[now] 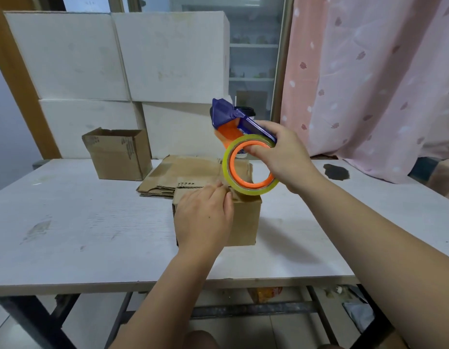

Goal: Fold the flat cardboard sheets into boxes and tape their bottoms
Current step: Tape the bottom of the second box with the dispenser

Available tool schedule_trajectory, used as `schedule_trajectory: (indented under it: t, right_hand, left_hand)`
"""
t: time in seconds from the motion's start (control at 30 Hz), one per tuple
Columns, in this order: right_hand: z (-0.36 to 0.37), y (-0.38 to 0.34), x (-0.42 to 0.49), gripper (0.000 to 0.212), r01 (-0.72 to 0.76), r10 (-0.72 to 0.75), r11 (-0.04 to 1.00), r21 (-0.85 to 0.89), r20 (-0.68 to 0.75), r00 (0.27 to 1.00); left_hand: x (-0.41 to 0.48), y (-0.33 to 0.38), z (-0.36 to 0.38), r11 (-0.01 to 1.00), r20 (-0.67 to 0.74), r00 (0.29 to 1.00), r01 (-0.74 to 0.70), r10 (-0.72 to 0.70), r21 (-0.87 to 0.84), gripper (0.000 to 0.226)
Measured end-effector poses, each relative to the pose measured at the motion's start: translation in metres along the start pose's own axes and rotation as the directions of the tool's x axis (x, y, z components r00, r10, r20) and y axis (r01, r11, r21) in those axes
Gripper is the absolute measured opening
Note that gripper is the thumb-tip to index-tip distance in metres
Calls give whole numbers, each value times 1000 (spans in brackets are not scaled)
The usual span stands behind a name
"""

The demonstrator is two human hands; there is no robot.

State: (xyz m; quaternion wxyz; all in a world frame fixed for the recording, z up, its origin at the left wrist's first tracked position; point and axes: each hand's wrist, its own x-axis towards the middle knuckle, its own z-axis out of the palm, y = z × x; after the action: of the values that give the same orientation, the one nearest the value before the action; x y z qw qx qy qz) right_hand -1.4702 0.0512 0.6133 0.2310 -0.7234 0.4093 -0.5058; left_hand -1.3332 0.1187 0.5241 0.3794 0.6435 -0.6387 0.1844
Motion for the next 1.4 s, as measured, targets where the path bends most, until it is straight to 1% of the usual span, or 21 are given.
schedule_trajectory:
  t: [0.17,0.27,0.33,0.4,0.43,0.47,0.5,0.57,0.63,0.67,0.7,0.73,0.8,0.87,0.9,0.97,1.07,1.17,1.27,1.33,1.4]
  right_hand:
    - [-2,-4,10,49,102,-108,975,-197,-20,994]
    - [5,-2,8,57,187,-161,912,-365,101,982]
    - [6,-1,6,64,249,-179,883,-398,205,962]
    - [5,-2,8,67,293,-188,867,-404,280,942]
    - [4,-4,8,66,305,-187,862,-406,303,934]
    - [3,-6,8,65,314,-186,858,-406,325,927]
    - [2,-7,8,66,329,-191,855,-400,347,918]
    - [4,-8,7,65,366,-218,854,-370,384,897]
    - [7,-9,5,52,386,-243,856,-345,392,887]
    - [8,-9,5,47,389,-246,855,-343,391,887]
    - [9,-10,6,44,390,-245,853,-346,394,886]
    - [10,-10,6,43,393,-243,850,-351,400,884]
    - [11,-12,6,43,410,-248,836,-363,417,874]
    - [12,-14,7,44,439,-263,810,-389,428,865]
    - [14,-15,7,45,449,-269,797,-403,429,862]
    - [16,-15,7,47,454,-273,785,-422,422,864]
    - [18,-14,7,51,445,-266,784,-433,413,871]
    - [18,-17,4,59,480,-302,778,-405,429,851]
    - [12,-21,3,80,449,-279,822,-350,440,854]
    - [9,-22,3,89,432,-254,828,-358,447,858]
    - [8,-21,2,87,433,-233,812,-392,463,855]
  left_hand:
    - [1,-1,-2,1000,23,1000,-4,5,-17,24]
    - [1,0,-9,1000,69,998,-14,14,-5,27]
    - [4,-2,-14,1000,121,993,10,-8,-13,26]
    - [9,-4,-17,989,139,986,103,-88,-103,20]
    - [11,-5,-19,959,129,979,184,-159,-214,16]
    - [14,-6,-22,887,120,961,277,-250,-371,15]
    - [17,-7,-24,766,117,934,345,-338,-542,19]
    - [25,-10,-33,441,149,870,377,-469,-814,22]
    - [32,-16,-42,156,205,808,341,-552,-927,22]
    - [36,-20,-46,101,210,791,323,-575,-941,22]
    - [40,-25,-50,125,186,790,314,-584,-941,22]
    - [44,-28,-55,208,140,806,310,-576,-928,23]
    - [52,-34,-64,465,15,876,271,-483,-843,26]
    - [63,-35,-74,740,-56,954,192,-296,-645,29]
    - [67,-32,-78,847,-42,980,147,-196,-510,29]
    - [70,-22,-82,951,23,998,57,-52,-303,26]
    - [64,-16,-78,971,-70,998,-18,1,-238,28]
    - [62,-17,-73,954,-250,967,-23,-55,-300,30]
    - [66,-18,-70,939,-314,944,-9,-106,-343,30]
    - [68,-20,-71,907,-336,926,16,-172,-421,31]
    - [69,-24,-73,809,-314,900,67,-302,-584,31]
